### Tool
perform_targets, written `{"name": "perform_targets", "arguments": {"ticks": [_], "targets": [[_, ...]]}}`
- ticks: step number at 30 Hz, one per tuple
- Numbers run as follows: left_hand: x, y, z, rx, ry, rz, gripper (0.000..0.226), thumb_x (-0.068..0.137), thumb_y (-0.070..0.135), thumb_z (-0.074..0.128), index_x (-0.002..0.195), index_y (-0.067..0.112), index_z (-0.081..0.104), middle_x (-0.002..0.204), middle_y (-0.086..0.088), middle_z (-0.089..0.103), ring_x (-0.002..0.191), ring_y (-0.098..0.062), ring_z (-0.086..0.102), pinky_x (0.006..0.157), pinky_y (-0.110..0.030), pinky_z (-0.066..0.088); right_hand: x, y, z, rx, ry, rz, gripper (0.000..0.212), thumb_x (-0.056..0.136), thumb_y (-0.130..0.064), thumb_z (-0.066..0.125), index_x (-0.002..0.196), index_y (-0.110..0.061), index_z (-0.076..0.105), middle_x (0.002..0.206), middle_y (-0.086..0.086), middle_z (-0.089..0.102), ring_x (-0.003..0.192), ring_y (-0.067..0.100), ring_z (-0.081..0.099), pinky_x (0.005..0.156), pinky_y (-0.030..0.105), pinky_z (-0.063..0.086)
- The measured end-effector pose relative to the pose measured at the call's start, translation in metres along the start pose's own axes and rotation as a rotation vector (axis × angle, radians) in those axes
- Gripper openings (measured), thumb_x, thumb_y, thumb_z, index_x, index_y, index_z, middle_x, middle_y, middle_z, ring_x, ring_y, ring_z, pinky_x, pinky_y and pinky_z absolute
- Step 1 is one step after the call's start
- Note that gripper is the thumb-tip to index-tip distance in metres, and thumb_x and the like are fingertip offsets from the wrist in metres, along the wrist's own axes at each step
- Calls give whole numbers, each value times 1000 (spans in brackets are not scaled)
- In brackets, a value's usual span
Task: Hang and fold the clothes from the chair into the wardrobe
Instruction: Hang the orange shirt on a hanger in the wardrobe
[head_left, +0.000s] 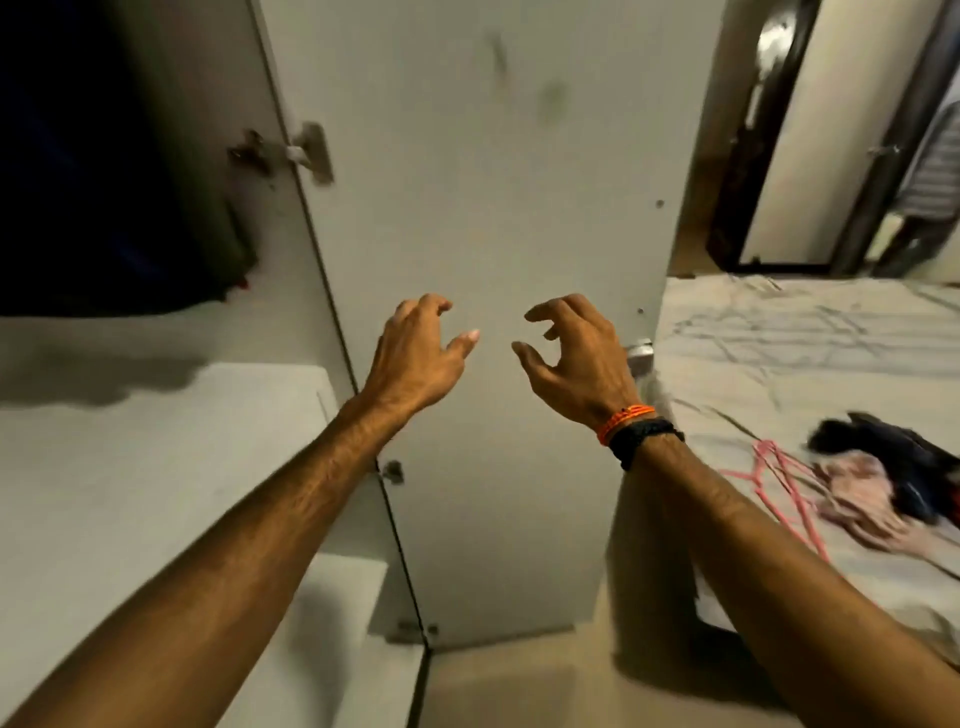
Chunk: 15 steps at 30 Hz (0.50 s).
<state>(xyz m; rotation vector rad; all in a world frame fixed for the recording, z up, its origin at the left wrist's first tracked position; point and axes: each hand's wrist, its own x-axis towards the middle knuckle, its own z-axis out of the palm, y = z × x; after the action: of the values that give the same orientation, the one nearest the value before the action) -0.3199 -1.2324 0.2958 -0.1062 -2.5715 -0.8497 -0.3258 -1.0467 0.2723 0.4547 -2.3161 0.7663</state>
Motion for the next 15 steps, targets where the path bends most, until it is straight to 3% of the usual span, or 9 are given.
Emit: {"name": "perform_targets", "arguments": {"ticks": [4, 7, 9, 11, 15], "targets": [[-38, 53, 122, -47, -219, 11, 54, 91, 43, 65, 136, 16, 51, 139, -9, 51, 123, -24, 54, 104, -42, 47, -86, 103, -32, -41, -41, 226, 36, 86, -33, 70, 114, -11, 62, 114, 7, 59, 84, 14, 56, 80, 34, 53], [-67, 100, 213, -72, -388, 19, 54, 91, 43, 65, 135, 16, 50, 140, -7, 50, 123, -23, 54, 103, -42, 47, -148, 181, -60, -55, -91, 409, 35, 86, -32, 69, 113, -10, 63, 111, 9, 60, 92, 23, 60, 81, 40, 53], [-85, 129, 266, -90, -472, 16, 52, 90, 42, 67, 133, 16, 52, 137, -8, 53, 121, -23, 55, 102, -41, 48, -186, 228, -82, -72, -120, 512, 36, 85, -32, 69, 114, -11, 63, 111, 8, 61, 92, 24, 61, 79, 35, 50], [-104, 160, 316, -120, -557, 13, 50, 89, 41, 68, 130, 14, 55, 133, -8, 58, 115, -22, 59, 98, -37, 49, -220, 272, -110, -100, -132, 606, 36, 85, -31, 70, 115, -13, 62, 113, 5, 61, 86, 16, 59, 77, 28, 47], [-130, 210, 405, -169, -732, -7, 48, 88, 35, 70, 128, 11, 59, 128, -7, 62, 107, -18, 63, 83, -23, 45, -276, 347, -159, -131, -135, 805, 40, 87, -32, 70, 120, -14, 59, 119, 4, 59, 86, 10, 55, 82, 28, 49]]}}
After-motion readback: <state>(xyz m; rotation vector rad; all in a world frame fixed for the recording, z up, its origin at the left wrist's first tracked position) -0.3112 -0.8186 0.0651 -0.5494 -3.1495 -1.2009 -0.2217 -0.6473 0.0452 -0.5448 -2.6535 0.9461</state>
